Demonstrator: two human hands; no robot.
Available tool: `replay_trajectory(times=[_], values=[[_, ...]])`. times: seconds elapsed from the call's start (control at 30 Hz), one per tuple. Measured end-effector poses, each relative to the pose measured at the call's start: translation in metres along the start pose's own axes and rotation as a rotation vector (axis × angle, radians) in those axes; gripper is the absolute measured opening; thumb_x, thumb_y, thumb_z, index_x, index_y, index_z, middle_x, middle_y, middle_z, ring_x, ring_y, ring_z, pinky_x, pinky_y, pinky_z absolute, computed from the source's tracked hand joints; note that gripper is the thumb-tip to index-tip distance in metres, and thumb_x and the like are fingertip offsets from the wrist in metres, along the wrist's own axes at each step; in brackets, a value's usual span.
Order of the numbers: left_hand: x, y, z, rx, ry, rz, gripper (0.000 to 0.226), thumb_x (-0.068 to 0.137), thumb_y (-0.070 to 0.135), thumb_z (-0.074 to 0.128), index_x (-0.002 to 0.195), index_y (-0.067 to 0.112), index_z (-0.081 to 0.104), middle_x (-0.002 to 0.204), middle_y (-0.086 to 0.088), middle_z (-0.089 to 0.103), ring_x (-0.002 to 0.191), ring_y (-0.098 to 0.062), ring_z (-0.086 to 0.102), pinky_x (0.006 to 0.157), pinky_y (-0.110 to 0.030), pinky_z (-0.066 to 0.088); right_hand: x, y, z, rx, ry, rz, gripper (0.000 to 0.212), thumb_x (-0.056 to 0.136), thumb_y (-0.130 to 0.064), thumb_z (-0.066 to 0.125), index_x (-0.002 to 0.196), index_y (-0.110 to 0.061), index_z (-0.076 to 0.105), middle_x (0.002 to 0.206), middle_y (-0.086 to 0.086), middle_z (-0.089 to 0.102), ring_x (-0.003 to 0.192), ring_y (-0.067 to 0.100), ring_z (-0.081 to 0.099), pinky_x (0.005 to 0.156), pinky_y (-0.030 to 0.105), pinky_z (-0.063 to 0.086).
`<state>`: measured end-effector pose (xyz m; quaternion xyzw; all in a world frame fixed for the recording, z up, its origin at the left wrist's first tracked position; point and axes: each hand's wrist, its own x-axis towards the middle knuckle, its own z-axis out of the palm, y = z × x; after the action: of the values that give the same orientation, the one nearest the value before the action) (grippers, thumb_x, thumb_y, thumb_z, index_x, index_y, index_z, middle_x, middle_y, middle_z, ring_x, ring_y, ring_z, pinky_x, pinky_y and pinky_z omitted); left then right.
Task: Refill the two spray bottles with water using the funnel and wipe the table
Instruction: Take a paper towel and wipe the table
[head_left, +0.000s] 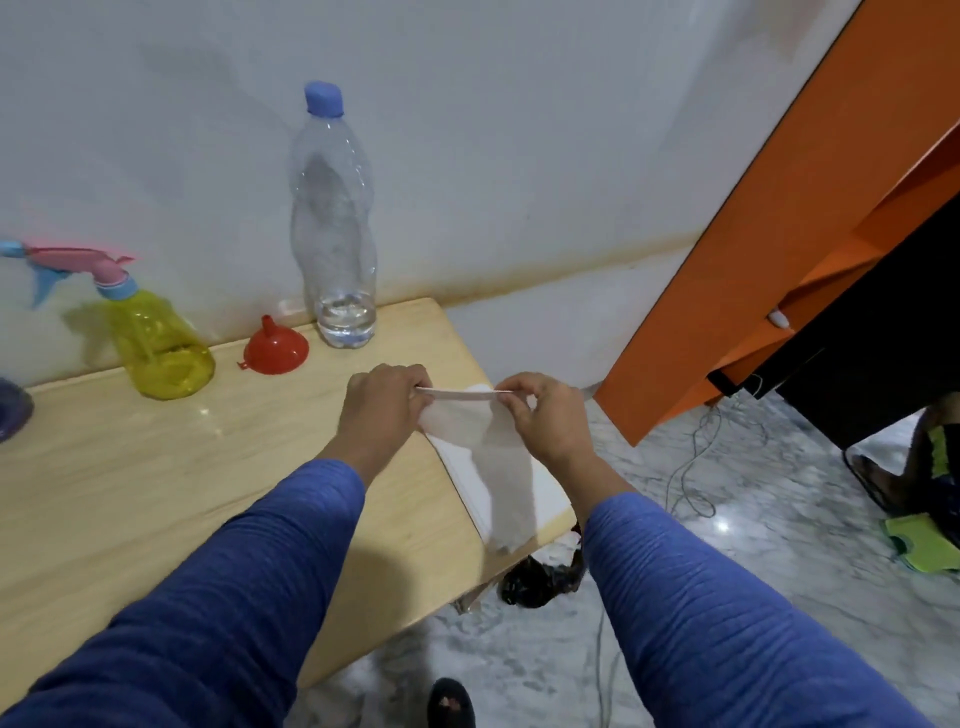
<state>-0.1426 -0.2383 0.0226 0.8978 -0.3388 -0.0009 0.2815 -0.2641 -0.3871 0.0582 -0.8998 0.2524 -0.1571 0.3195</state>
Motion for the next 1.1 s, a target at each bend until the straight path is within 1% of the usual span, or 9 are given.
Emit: replay_trajectory(times=[0.23, 0.4, 0.5, 0.57, 0.63, 0.73, 0.9, 1.0, 1.1], values=[[0.019, -0.051, -0.055, 0.13, 0.294, -0.151, 0.007, 0.083, 0.018, 0.064, 0.086, 0.022, 0.069, 0.084, 0.0, 0.068, 0.089, -0.026, 0.058, 0.083, -0.039, 0.035, 0.053, -0.048, 0.044, -0.003, -0.115, -0.144, 0.011, 0.086, -0.007, 0.061, 0.09, -0.01, 0.07, 0.094, 0.006, 0.071, 0.089, 0.023, 0.063, 0.081, 0.029, 0.046], [-0.011, -0.1, -0.053, 0.171, 0.247, -0.249, 0.01, 0.079, 0.012, 0.066, 0.085, 0.02, 0.068, 0.083, 0.001, 0.066, 0.088, -0.025, 0.057, 0.083, -0.038, 0.035, 0.062, -0.058, 0.099, 0.039, -0.254, -0.21, 0.011, 0.087, -0.004, 0.058, 0.092, -0.007, 0.068, 0.099, 0.007, 0.069, 0.095, 0.025, 0.061, 0.083, 0.031, 0.045], [-0.035, -0.124, -0.032, 0.173, 0.158, -0.227, 0.013, 0.068, 0.008, 0.071, 0.076, 0.016, 0.066, 0.071, -0.001, 0.064, 0.075, -0.028, 0.061, 0.071, -0.035, 0.044, 0.056, -0.045, 0.128, -0.001, -0.404, -0.214, 0.017, 0.084, -0.003, 0.055, 0.095, -0.008, 0.068, 0.103, 0.008, 0.068, 0.098, 0.025, 0.061, 0.085, 0.03, 0.045], [-0.047, -0.137, -0.019, 0.091, 0.065, -0.266, 0.02, 0.063, 0.009, 0.074, 0.081, 0.017, 0.067, 0.083, -0.002, 0.068, 0.083, -0.026, 0.064, 0.073, -0.035, 0.049, 0.051, -0.039, 0.14, -0.01, -0.504, -0.186, 0.025, 0.078, -0.01, 0.057, 0.101, -0.013, 0.066, 0.11, 0.003, 0.065, 0.102, 0.018, 0.059, 0.089, 0.026, 0.045], [-0.053, -0.14, -0.013, 0.002, 0.029, -0.368, 0.033, 0.067, 0.025, 0.069, 0.1, 0.019, 0.066, 0.109, 0.003, 0.064, 0.103, -0.019, 0.058, 0.09, -0.03, 0.046, 0.047, -0.038, 0.152, -0.015, -0.526, -0.232, 0.041, 0.072, -0.025, 0.054, 0.112, -0.017, 0.061, 0.12, 0.0, 0.058, 0.112, 0.015, 0.051, 0.094, 0.02, 0.039], [-0.052, -0.14, -0.006, -0.011, 0.103, -0.379, 0.059, 0.069, 0.047, 0.043, 0.115, 0.015, 0.062, 0.129, -0.004, 0.057, 0.12, -0.022, 0.051, 0.1, -0.033, 0.041, 0.048, -0.041, 0.178, -0.184, -0.511, -0.39, 0.053, 0.088, -0.028, 0.046, 0.138, -0.011, 0.041, 0.145, 0.008, 0.038, 0.139, 0.023, 0.026, 0.114, 0.026, 0.018], [-0.033, -0.145, 0.008, 0.201, 0.033, -0.393, 0.05, 0.095, 0.034, 0.032, 0.143, 0.02, 0.033, 0.153, -0.006, 0.025, 0.142, -0.024, 0.02, 0.112, -0.047, 0.026, 0.044, -0.049, 0.21, -0.321, -0.458, -0.325, 0.058, 0.099, -0.031, 0.031, 0.149, -0.013, 0.007, 0.159, 0.007, 0.004, 0.147, 0.025, -0.002, 0.118, 0.039, 0.005], [-0.03, -0.155, 0.015, 0.259, -0.086, -0.464, 0.055, 0.099, 0.034, 0.027, 0.149, 0.023, 0.006, 0.158, 0.0, 0.0, 0.145, -0.02, -0.003, 0.115, -0.046, 0.008, 0.039, -0.048, 0.222, -0.311, -0.475, -0.285, 0.059, 0.1, -0.034, 0.026, 0.15, -0.016, 0.001, 0.159, 0.004, -0.003, 0.147, 0.022, -0.009, 0.118, 0.04, -0.001], [-0.034, -0.159, 0.02, 0.264, -0.141, -0.552, 0.058, 0.1, 0.039, 0.018, 0.148, 0.021, -0.007, 0.157, 0.002, -0.011, 0.144, -0.016, -0.013, 0.115, -0.042, -0.003, 0.038, -0.046, 0.231, -0.345, -0.474, -0.27, 0.058, 0.1, -0.035, 0.021, 0.15, -0.017, -0.001, 0.159, 0.002, -0.009, 0.146, 0.02, -0.014, 0.117, 0.04, -0.007]])
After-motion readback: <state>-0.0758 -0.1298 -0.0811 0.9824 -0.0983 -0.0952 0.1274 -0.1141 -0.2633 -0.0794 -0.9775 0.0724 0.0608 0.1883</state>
